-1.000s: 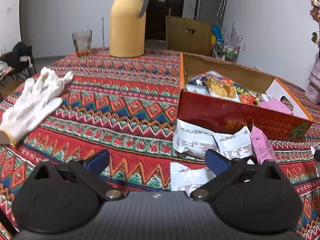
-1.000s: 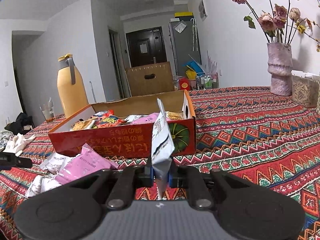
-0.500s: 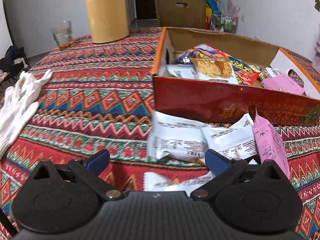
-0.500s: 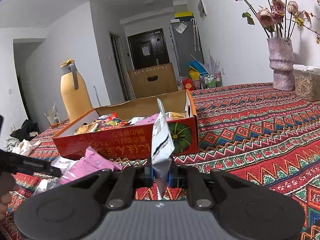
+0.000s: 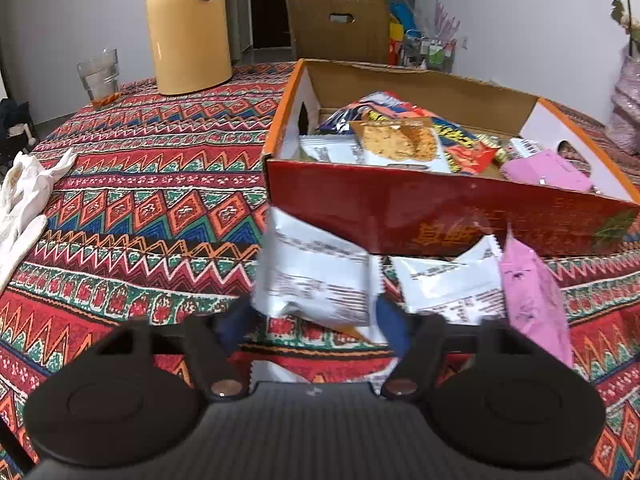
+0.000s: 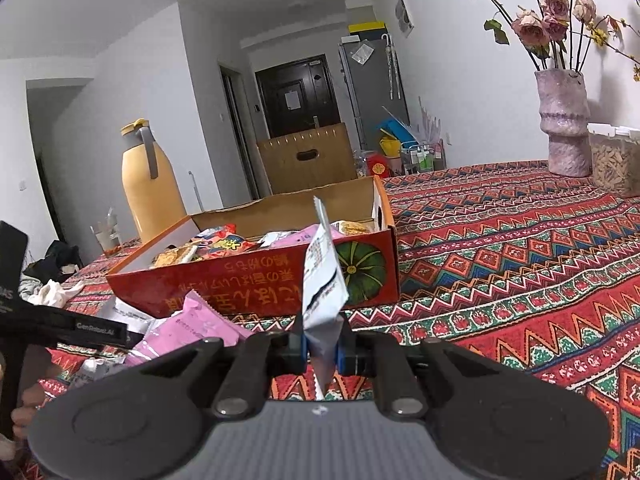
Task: Organize snacks
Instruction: 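Grasp a white packet upright with the left tool while the right holds its packet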
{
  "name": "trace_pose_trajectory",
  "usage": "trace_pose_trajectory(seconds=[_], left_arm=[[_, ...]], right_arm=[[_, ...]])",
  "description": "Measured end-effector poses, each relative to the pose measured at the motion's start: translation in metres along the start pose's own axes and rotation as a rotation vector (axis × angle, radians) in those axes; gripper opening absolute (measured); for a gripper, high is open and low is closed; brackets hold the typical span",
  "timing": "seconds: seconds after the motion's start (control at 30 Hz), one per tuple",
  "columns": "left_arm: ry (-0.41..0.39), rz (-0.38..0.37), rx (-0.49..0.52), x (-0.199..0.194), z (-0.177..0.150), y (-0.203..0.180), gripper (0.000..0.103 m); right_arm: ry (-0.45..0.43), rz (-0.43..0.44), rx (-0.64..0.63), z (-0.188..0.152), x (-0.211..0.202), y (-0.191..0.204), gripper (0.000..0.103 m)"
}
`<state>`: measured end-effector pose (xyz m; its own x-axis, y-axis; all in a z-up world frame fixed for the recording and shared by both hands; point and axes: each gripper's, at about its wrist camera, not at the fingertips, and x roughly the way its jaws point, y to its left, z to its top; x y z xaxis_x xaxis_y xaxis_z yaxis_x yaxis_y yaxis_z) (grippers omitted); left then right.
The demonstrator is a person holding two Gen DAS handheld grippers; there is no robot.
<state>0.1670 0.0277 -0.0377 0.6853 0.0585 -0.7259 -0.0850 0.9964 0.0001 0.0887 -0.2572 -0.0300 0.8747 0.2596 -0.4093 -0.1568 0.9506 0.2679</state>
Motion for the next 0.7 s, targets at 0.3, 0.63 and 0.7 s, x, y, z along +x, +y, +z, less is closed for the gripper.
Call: trace_pose_trajectory(seconds=[0.3,0.63,0.7], left_arm=[[-0.023,-0.036,-0.04,-0.015,-0.005,0.01,0.023],[-0.097,-0.045,-0.053,-0.038,-0.01,0.019,0.016],[-0.11,-0.051,-0.061,-0.044,-0.011,0.022,0.015]], right_arm=[[0.006,-0.014,-0.001,0.0,0.002,0.0,0.013],[0.002,-0.025,-0.002,0.0,0.001,0.0,0.013],[0.001,-0.028,-0.002,0.0,0.001,0.0,0.013]])
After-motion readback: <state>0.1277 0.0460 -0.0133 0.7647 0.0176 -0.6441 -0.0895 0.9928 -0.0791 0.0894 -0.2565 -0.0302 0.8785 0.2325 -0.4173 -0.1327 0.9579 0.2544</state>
